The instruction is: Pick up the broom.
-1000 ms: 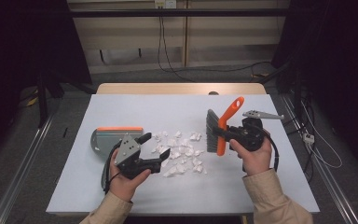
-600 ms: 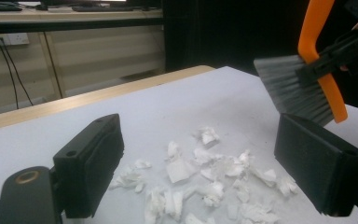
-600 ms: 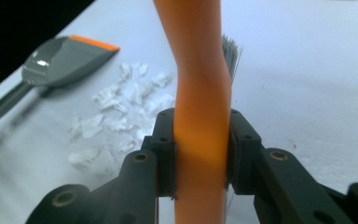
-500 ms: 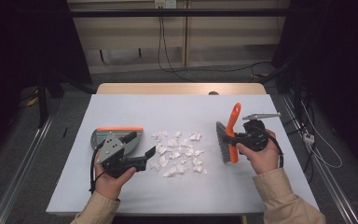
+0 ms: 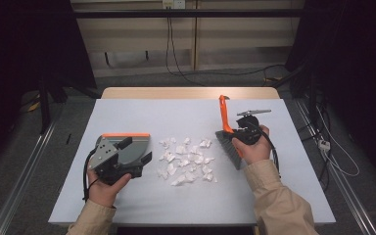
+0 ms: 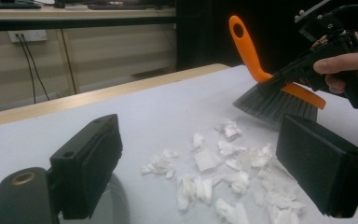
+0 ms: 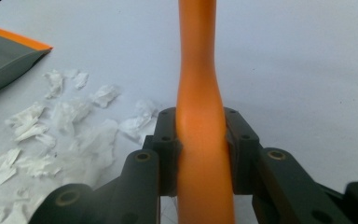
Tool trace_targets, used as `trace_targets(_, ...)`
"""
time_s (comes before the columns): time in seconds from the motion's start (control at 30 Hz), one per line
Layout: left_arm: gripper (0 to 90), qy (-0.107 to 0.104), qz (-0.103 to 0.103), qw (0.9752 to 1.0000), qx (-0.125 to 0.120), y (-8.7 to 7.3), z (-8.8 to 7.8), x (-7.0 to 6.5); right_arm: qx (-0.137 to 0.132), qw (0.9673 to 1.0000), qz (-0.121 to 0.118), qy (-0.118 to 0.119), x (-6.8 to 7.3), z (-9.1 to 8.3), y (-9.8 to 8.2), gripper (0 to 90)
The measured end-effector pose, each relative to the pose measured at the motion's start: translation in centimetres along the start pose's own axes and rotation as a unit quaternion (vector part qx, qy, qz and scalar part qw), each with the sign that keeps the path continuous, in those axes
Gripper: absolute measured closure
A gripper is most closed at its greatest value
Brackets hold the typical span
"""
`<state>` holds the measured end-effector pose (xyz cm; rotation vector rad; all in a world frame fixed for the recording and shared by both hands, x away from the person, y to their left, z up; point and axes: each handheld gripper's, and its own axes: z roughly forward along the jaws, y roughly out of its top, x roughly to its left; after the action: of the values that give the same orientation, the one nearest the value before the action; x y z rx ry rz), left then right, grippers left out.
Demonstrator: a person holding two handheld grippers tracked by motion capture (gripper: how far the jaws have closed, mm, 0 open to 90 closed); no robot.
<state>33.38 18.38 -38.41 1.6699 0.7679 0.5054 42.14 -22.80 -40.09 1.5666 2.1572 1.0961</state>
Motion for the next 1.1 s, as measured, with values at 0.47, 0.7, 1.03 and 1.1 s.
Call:
trace_targets(0.47,10.9,-0.011,-0.008,0.9996,0.026,-1.2,-0.2,1.7,0.011,0.9996,-0.018,-0.018,0.0,2.0,0.5,70.0)
trace_targets(0.7,10.9,-0.010,-0.017,0.9995,0.024,-1.3,-0.4,2.1,0.002,0.9989,-0.042,-0.022,0.5,1.7,0.4,59.5)
trace_targets(1.03,10.9,0.009,-0.013,0.9995,0.026,-1.6,-1.4,2.6,0.017,0.9966,-0.075,-0.029,1.3,-0.4,-1.1,63.6)
trace_targets(1.1,10.9,0.012,-0.014,0.9995,0.027,-1.6,-1.6,2.7,0.018,0.9954,-0.082,-0.046,1.3,-0.3,-1.3,66.6)
